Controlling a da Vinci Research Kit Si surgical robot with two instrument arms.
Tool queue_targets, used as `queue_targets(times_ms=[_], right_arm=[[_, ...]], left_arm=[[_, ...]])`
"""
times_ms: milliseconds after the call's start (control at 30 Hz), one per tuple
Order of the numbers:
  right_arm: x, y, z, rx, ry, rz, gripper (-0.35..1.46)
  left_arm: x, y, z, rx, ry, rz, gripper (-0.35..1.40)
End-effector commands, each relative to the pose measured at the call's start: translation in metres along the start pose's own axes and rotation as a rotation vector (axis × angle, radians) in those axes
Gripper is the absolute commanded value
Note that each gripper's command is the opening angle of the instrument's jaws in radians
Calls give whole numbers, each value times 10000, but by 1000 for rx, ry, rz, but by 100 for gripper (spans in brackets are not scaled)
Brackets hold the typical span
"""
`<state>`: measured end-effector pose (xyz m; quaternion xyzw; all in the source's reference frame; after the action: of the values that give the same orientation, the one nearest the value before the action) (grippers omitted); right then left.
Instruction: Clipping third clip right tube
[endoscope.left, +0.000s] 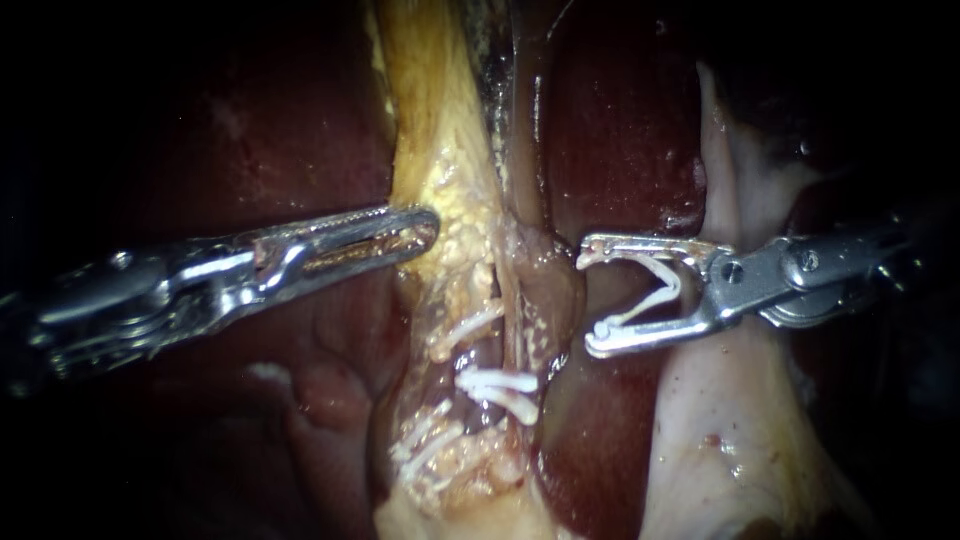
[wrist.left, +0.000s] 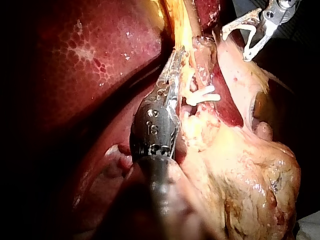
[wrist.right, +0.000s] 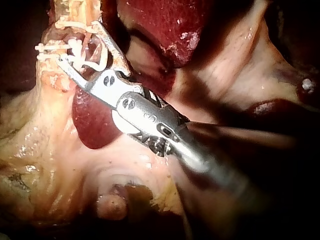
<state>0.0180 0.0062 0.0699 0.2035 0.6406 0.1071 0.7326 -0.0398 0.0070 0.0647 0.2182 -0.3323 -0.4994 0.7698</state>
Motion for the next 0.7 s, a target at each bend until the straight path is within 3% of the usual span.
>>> queue_targets(times_ms=[33, 200, 333, 500, 700], right_arm=[[0, -1, 1, 0, 0, 0, 60], [-16, -7, 21, 4, 2, 123, 60], [-38, -5, 46, -2, 2, 264, 60], [-66, 3, 72, -14, -37, 338, 60], [-92, 23, 93, -31, -60, 389, 60]], left_arm=[[-1, 0, -1, 0, 0, -1, -35], [-13, 3, -23, -9, 3, -4, -35], [-30, 5, -59, -18, -33, -15, -35], [-48, 4, -106, -26, -80, -33, -35], [-53, -4, -128, -26, -98, -50, -35]])
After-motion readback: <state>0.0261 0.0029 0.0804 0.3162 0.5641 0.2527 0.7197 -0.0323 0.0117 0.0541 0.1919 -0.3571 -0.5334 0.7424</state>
